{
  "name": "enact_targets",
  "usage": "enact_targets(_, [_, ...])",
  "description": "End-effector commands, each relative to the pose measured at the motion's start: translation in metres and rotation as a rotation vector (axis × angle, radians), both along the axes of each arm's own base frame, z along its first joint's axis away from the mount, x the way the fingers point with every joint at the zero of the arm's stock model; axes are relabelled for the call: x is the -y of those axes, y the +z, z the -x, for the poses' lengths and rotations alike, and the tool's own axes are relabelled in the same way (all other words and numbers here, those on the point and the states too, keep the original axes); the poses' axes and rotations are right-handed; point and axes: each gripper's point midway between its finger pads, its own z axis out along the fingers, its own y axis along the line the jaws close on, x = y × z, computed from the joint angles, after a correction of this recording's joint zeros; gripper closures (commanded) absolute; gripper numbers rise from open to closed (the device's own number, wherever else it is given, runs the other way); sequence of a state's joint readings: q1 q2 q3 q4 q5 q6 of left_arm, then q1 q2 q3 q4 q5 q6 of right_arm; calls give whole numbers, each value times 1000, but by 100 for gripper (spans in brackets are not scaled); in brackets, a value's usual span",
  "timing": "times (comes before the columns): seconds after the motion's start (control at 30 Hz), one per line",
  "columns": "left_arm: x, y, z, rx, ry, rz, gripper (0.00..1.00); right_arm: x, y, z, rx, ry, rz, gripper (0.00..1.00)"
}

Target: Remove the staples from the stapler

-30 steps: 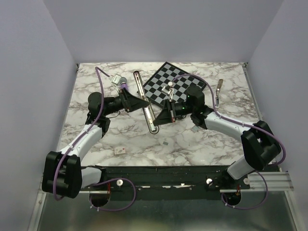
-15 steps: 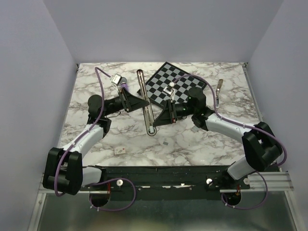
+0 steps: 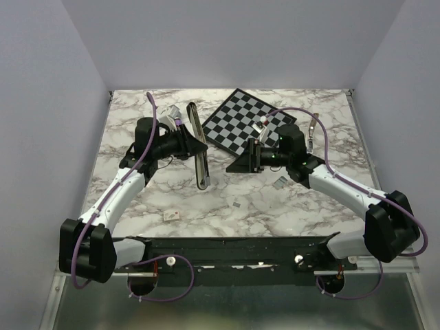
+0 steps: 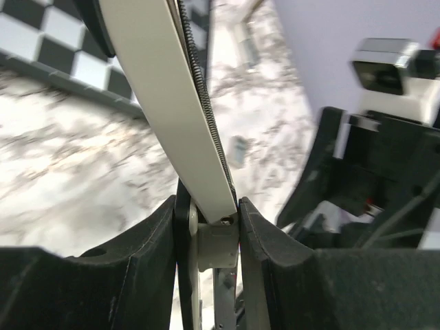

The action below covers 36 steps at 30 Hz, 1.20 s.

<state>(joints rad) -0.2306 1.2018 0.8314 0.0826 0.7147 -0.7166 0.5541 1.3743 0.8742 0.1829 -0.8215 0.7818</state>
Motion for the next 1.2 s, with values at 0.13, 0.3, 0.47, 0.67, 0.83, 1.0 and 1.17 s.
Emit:
enact_targets(0.13, [-38, -60, -20, -121, 250, -458, 100, 21, -25, -13, 53, -127, 175, 27])
enact_targets(0.3, [-62, -87, -16, -230, 353, -769, 100, 40, -47, -24, 97, -217, 299, 27])
enact_targets(0.47, [-59, -107, -10, -274, 340, -1069, 100, 48, -63, -17, 92, -221, 334, 27])
enact_targets(0.67, [-46, -122, -11, -278, 348, -1337, 100, 48, -56, -9, 110, -200, 309, 27])
enact_targets(0.83, [-38, -127, -16, -255, 371, -1451, 100, 56, -53, -2, 139, -214, 305, 27])
enact_targets(1.0, [-43, -129, -19, -257, 396, -1545, 100, 61, -51, 0, 167, -228, 308, 27])
enact_targets(1.17, [-52, -128, -17, -237, 437, -1665, 100, 61, -60, -1, 151, -230, 324, 27])
